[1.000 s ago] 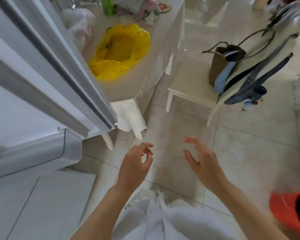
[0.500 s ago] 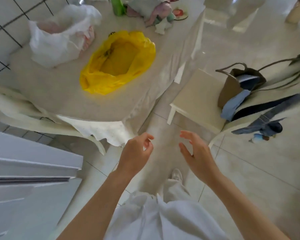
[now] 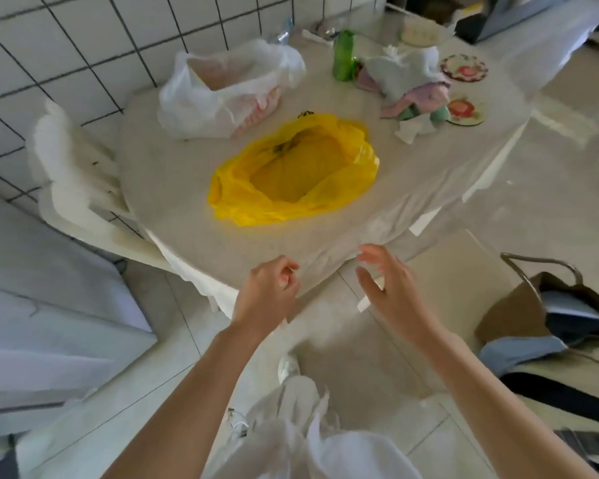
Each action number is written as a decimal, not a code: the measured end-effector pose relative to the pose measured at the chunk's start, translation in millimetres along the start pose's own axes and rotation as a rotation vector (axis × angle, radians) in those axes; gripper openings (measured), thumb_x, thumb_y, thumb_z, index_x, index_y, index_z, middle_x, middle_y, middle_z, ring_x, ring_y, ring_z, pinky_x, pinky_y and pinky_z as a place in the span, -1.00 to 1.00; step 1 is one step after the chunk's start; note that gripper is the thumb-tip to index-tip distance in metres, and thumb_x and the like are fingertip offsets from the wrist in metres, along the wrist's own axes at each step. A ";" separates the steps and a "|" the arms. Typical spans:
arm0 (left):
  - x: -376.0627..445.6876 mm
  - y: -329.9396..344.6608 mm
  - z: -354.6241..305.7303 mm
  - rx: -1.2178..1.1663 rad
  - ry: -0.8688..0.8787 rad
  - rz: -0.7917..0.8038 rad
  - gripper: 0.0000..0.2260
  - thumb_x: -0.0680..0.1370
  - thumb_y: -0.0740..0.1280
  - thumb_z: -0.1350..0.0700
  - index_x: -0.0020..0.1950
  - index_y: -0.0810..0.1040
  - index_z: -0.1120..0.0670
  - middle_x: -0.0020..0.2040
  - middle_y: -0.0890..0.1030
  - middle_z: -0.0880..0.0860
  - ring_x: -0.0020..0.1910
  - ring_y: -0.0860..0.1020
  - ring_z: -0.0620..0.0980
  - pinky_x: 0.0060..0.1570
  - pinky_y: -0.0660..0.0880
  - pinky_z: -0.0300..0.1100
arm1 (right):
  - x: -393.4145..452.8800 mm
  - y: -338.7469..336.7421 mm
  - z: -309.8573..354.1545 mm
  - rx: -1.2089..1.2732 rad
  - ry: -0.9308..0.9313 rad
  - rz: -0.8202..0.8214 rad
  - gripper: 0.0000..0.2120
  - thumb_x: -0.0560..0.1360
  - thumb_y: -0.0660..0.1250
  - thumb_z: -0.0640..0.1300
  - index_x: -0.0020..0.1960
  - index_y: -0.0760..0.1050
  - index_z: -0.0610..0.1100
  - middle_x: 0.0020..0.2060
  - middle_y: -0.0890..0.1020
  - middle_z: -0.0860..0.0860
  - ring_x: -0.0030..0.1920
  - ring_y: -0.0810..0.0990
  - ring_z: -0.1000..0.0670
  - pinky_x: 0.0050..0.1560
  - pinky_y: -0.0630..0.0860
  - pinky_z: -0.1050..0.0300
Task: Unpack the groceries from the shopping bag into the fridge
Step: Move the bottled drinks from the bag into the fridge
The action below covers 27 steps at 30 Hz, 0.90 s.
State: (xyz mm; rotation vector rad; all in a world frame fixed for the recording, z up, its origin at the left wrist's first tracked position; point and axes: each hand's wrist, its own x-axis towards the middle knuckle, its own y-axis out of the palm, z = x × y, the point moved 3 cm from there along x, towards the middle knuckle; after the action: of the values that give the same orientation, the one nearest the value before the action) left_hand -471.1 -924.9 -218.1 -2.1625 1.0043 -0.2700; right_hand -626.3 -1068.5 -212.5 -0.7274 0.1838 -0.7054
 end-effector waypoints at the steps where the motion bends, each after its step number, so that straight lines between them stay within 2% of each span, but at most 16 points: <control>1: 14.3 -3.1 -1.0 0.000 0.000 -0.023 -0.86 0.56 0.29 0.14 0.08 0.59 0.03 -0.11 0.64 -0.06 -0.09 0.59 -0.08 -0.02 0.57 -0.07 | 16.5 -1.0 -1.5 0.004 -0.022 0.006 -0.67 0.56 0.26 -0.09 0.29 0.41 -0.16 0.09 0.60 -0.02 0.11 0.55 0.06 0.13 0.46 0.14; 4: 60.1 -12.0 0.7 0.014 -0.012 -0.078 -0.86 0.55 0.29 0.12 0.08 0.58 0.00 -0.13 0.62 -0.06 -0.10 0.57 -0.09 -0.03 0.57 -0.04 | 64.0 -1.1 -7.4 0.008 -0.054 0.029 -0.69 0.57 0.26 -0.13 0.29 0.40 -0.14 0.10 0.59 -0.01 0.16 0.54 0.04 0.17 0.49 0.05; 7: 106.0 -21.8 4.5 -0.012 -0.013 -0.164 -0.87 0.53 0.31 0.16 0.04 0.60 0.03 -0.19 0.62 -0.01 -0.15 0.58 -0.03 -0.11 0.57 0.00 | 110.6 1.5 -9.6 0.012 -0.078 0.031 -0.69 0.56 0.26 -0.13 0.29 0.40 -0.14 0.09 0.60 0.00 0.15 0.55 0.05 0.17 0.47 0.09; 10: 150.8 -30.2 6.4 0.002 -0.031 -0.193 -0.87 0.53 0.32 0.19 0.05 0.60 0.08 -0.19 0.61 0.00 -0.14 0.57 -0.01 -0.10 0.56 0.00 | 157.7 4.2 -8.3 0.007 -0.086 0.040 -0.69 0.55 0.29 -0.14 0.28 0.42 -0.16 0.09 0.60 -0.02 0.13 0.56 0.05 0.11 0.44 0.18; 16: 225.0 -47.0 12.6 0.065 -0.068 -0.192 -0.82 0.52 0.32 0.20 0.10 0.59 0.08 -0.09 0.64 0.05 -0.08 0.58 0.02 -0.09 0.54 -0.02 | 239.9 15.3 -9.8 0.021 -0.072 0.058 -0.70 0.55 0.29 -0.09 0.27 0.44 -0.11 0.07 0.60 0.02 0.10 0.56 0.02 0.10 0.53 -0.02; 22: 281.5 -68.2 25.9 0.104 -0.106 -0.191 -0.80 0.54 0.28 0.14 0.15 0.56 0.03 -0.01 0.62 0.04 0.01 0.56 0.01 -0.01 0.53 -0.01 | 314.9 27.3 1.0 0.019 -0.125 0.116 -0.71 0.55 0.31 -0.11 0.26 0.46 -0.12 0.08 0.60 0.04 0.12 0.56 0.04 0.12 0.52 0.05; 27: 321.5 -82.2 32.7 0.186 -0.107 -0.210 -0.80 0.54 0.27 0.18 0.14 0.57 0.08 0.00 0.63 0.08 0.05 0.54 0.06 0.04 0.49 -0.04 | 379.3 45.2 7.4 -0.003 -0.189 0.218 -0.70 0.55 0.30 -0.11 0.26 0.44 -0.13 0.12 0.59 0.03 0.15 0.55 0.03 0.13 0.47 0.14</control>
State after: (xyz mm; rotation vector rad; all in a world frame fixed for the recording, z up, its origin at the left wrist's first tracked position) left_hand -191.8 -1107.2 -219.0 -2.0889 0.6663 -0.3290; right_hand -312.5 -1286.4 -206.1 -0.7595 0.0895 -0.4263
